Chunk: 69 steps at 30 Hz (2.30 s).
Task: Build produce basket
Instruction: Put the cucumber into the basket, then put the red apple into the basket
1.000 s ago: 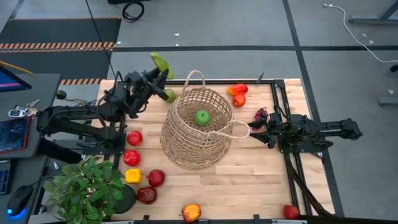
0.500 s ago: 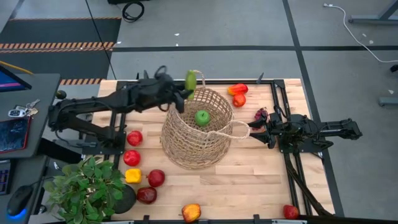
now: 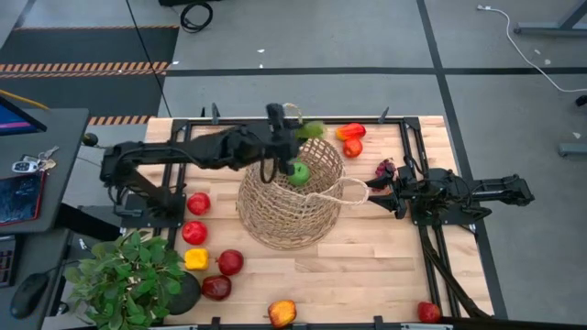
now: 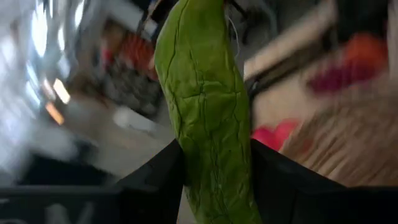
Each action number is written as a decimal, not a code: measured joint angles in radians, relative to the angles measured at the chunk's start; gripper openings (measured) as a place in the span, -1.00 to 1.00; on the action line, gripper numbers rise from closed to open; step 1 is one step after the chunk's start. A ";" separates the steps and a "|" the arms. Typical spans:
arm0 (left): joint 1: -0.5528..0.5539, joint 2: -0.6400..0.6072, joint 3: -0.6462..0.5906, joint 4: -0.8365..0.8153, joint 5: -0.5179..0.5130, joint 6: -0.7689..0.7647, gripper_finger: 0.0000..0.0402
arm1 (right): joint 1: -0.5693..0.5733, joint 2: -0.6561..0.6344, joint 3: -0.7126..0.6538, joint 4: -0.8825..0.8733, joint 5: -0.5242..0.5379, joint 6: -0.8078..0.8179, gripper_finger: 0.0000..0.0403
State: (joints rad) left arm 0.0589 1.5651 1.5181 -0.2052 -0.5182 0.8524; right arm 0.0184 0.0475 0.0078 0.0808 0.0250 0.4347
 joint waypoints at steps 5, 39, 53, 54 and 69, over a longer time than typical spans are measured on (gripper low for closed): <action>-0.008 0.056 0.000 0.017 -0.014 0.541 -0.17 | 0.000 0.000 0.000 0.000 0.000 0.000 0.41; 0.070 0.380 0.000 -0.192 0.215 0.598 -0.05 | 0.000 0.000 0.000 0.001 0.000 0.000 0.41; 0.074 0.424 0.000 -0.163 0.219 0.551 0.34 | 0.000 0.000 0.000 0.001 0.000 0.000 0.41; 0.073 0.424 0.000 -0.158 0.213 0.542 0.38 | 0.000 0.000 0.000 0.001 0.000 0.000 0.41; 0.066 0.256 -0.002 -0.079 0.023 0.455 0.49 | 0.000 0.000 0.000 0.001 0.000 0.000 0.41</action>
State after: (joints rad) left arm 0.1252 1.8208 1.5166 -0.2841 -0.4952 1.3072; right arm 0.0183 0.0475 0.0074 0.0815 0.0250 0.4347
